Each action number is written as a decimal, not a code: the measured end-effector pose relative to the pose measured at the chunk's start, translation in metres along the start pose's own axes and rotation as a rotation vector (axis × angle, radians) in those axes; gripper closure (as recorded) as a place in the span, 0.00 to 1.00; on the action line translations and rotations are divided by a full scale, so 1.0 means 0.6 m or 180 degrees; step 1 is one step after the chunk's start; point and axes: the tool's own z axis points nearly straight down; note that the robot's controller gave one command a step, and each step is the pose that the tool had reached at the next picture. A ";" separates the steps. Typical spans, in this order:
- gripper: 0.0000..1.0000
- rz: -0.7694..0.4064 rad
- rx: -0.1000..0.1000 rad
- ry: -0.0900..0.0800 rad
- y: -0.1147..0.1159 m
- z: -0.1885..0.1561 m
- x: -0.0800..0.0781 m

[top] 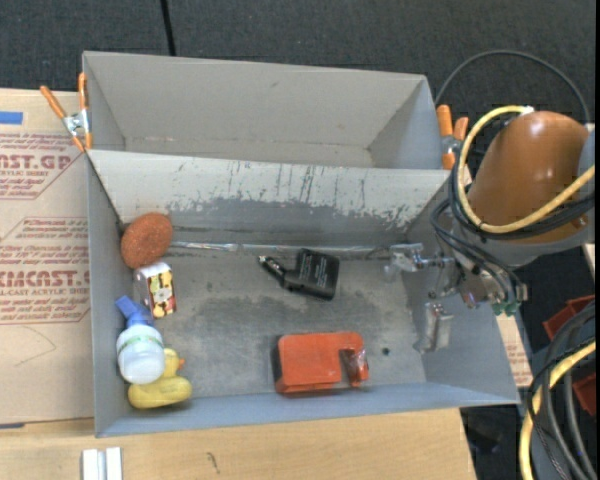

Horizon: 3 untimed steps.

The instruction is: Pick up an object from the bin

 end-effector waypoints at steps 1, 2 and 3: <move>0.00 0.0755 0.0000 -0.0002 0.027 0.025 0.008; 0.00 0.0130 0.0001 -0.0001 0.056 0.067 -0.022; 0.00 -0.0370 0.0001 -0.0008 0.079 0.130 -0.017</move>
Offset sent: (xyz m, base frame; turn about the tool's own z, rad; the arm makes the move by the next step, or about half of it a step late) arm 0.0249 0.0532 -0.0644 -0.1670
